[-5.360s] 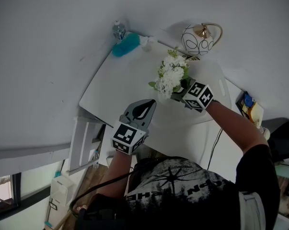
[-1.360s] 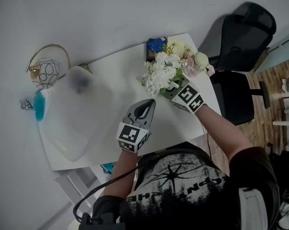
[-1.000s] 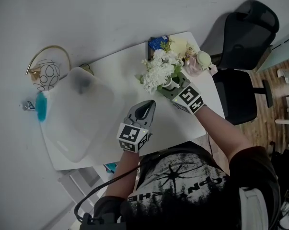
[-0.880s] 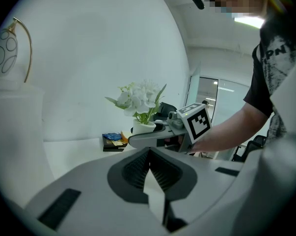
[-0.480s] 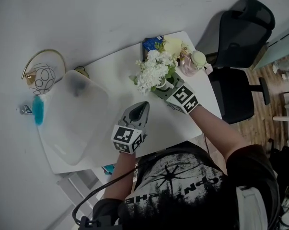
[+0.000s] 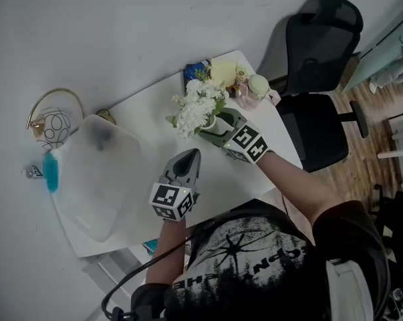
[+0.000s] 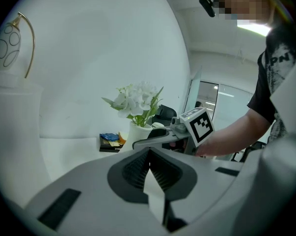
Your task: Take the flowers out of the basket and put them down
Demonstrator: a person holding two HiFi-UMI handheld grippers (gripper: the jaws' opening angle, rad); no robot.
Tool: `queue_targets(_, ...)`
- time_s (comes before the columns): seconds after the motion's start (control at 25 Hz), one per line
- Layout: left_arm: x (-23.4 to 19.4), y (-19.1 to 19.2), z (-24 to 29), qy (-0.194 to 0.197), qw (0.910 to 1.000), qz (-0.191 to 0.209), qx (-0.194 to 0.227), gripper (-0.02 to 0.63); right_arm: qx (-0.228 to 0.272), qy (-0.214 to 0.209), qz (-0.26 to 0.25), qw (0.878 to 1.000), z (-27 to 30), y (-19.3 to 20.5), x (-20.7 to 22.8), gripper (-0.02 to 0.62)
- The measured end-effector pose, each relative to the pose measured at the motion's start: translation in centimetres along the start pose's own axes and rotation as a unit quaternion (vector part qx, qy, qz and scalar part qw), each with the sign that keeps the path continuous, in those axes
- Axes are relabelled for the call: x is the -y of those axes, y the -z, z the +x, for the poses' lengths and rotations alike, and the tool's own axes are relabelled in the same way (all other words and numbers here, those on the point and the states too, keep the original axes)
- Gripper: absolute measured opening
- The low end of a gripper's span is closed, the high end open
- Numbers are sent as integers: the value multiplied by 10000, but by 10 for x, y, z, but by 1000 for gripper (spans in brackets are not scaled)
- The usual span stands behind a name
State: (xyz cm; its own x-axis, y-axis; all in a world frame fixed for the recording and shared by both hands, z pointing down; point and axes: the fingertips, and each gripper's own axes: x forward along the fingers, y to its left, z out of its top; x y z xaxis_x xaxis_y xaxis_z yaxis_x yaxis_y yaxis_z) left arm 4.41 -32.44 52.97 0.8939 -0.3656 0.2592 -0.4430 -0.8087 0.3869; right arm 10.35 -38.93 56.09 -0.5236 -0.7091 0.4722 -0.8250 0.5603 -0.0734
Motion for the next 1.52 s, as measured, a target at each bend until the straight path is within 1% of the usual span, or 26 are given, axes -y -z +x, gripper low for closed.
queue_targets(0.2, 5, -7, 0, 80, 9999, 80, 65, 11, 17, 157, 43, 9999, -16, 0, 2, 287)
queue_targets(0.36, 10, -13, -2, 164, 9997, 181, 67, 11, 31, 199, 53, 9998, -25, -3, -2, 285)
queue_targets(0.48, 16, -17, -1, 286, 9992, 248, 85, 11, 44, 252, 196, 9995, -35, -6, -3, 285)
queue_targets(0.64, 19, -22, -4, 383, 9986, 360, 60, 11, 58, 230, 202, 9995, -45, -10, -15, 279)
queue_targets(0.68, 21, -23, -5, 414, 9984, 377, 59, 11, 83, 245, 171, 9995, -49, -13, -18, 256)
queue_targets(0.8, 26, -29, -9, 490, 9977, 465, 68, 11, 229, 329, 92, 9992, -63, -22, -27, 162)
queue_targets(0.92, 26, -33, -14, 491, 9968, 622, 74, 11, 424, 395, 119, 9983, -77, -31, -35, 65)
queue_targets(1.0, 27, -35, -17, 494, 9965, 661, 100, 11, 464, 408, 127, 9980, -85, -33, -40, 32)
queue_targets(1.08, 28, -36, -21, 495, 9964, 685, 119, 11, 486, 368, 155, 9980, -90, -34, -48, 20)
queue_targets(1.32, 31, -34, -33, 456, 9948, 903, 80, 11, 527, 310, 110, 9981, -101, -35, -71, 17)
queue_targets(1.52, 30, -31, -38, 412, 9951, 899, 74, 11, 522, 346, -20, 9980, -102, -34, -79, 15)
